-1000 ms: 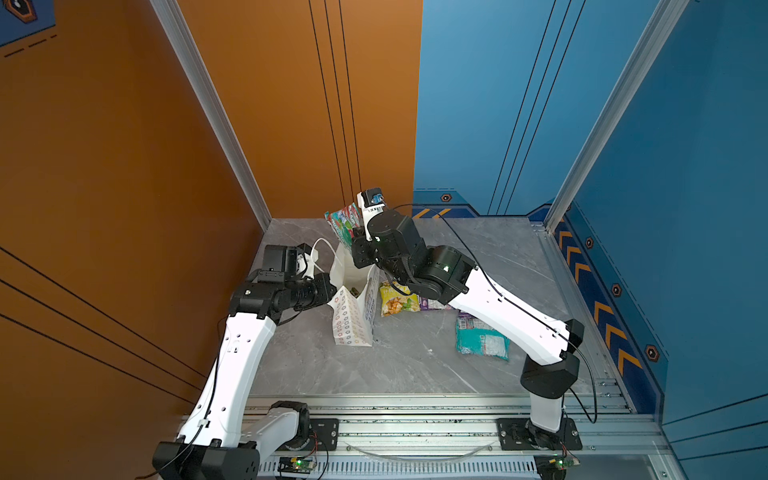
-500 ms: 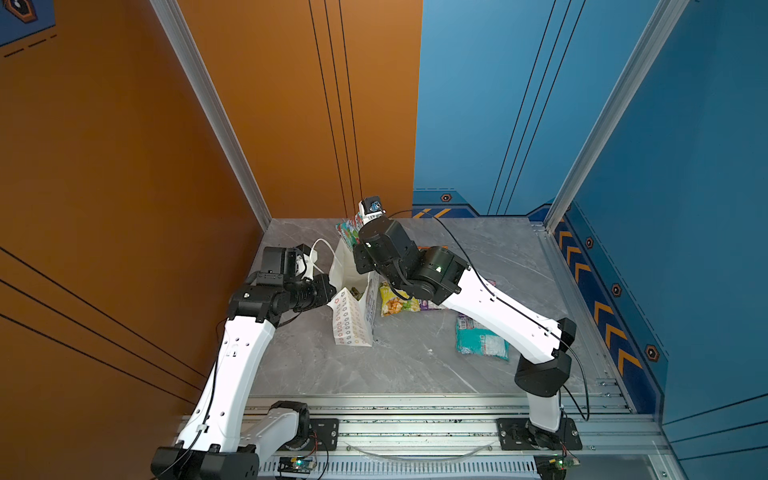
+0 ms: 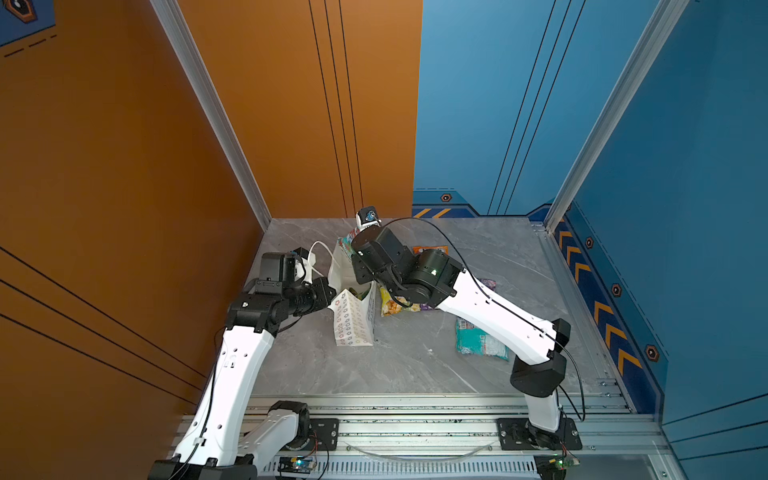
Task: Place the snacks into the paper bag
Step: 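Push the teal packet down into the bag held by the left gripper, then open the right gripper to release the packet and withdraw upward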
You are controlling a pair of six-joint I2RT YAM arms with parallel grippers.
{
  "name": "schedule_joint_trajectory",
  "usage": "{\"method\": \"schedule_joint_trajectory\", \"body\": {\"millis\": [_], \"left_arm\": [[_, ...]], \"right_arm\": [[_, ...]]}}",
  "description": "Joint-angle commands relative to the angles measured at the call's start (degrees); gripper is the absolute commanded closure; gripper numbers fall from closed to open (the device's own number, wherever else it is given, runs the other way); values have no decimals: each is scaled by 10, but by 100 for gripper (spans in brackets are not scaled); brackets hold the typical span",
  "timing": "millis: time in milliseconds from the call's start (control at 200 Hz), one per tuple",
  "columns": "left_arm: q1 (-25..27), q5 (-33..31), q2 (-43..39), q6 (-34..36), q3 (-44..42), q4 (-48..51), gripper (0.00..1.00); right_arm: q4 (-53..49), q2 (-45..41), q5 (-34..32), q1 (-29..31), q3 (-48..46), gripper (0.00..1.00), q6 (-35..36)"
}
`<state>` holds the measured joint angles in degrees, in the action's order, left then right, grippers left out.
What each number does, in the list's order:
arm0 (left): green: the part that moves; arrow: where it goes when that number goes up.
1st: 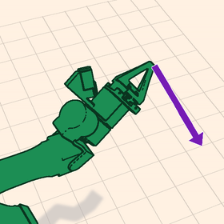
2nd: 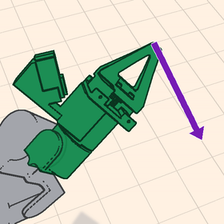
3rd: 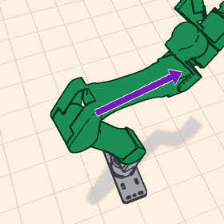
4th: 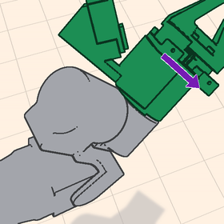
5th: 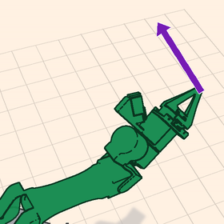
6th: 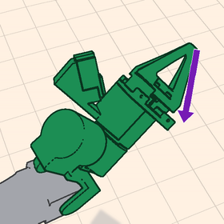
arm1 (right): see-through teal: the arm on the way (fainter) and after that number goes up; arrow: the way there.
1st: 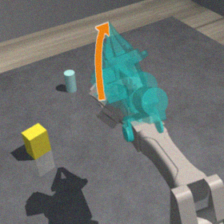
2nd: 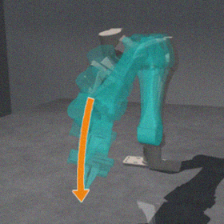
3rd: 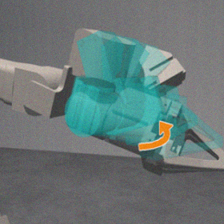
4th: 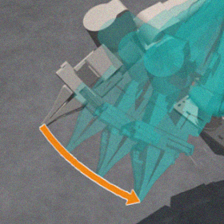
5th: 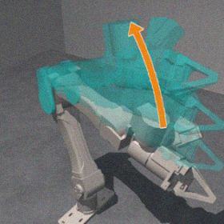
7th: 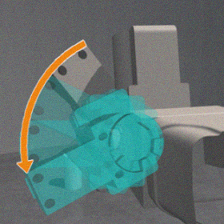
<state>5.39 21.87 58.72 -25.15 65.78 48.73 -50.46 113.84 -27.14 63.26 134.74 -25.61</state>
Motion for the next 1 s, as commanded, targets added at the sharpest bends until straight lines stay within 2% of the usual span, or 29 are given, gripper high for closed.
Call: {"method": "schedule_joint_trajectory", "body": {"millis": [0,440,781,896,991], "left_arm": [[6,-2,-9,-7,-9,-13,95],[9,-1,-7,-4,-13,-18,95],[9,2,-5,-3,-12,-19,95],[9,2,-5,-3,-12,-19,95],[10,3,-6,-4,-12,-19,95]], "right_arm": [[-22,0,25,-15,3,100,-39],[-29,28,54,-45,3,100,-49],[-26,67,87,-48,47,100,-51],[-22,70,100,-49,50,94,-57],[-11,69,125,-50,49,80,-62]]}}
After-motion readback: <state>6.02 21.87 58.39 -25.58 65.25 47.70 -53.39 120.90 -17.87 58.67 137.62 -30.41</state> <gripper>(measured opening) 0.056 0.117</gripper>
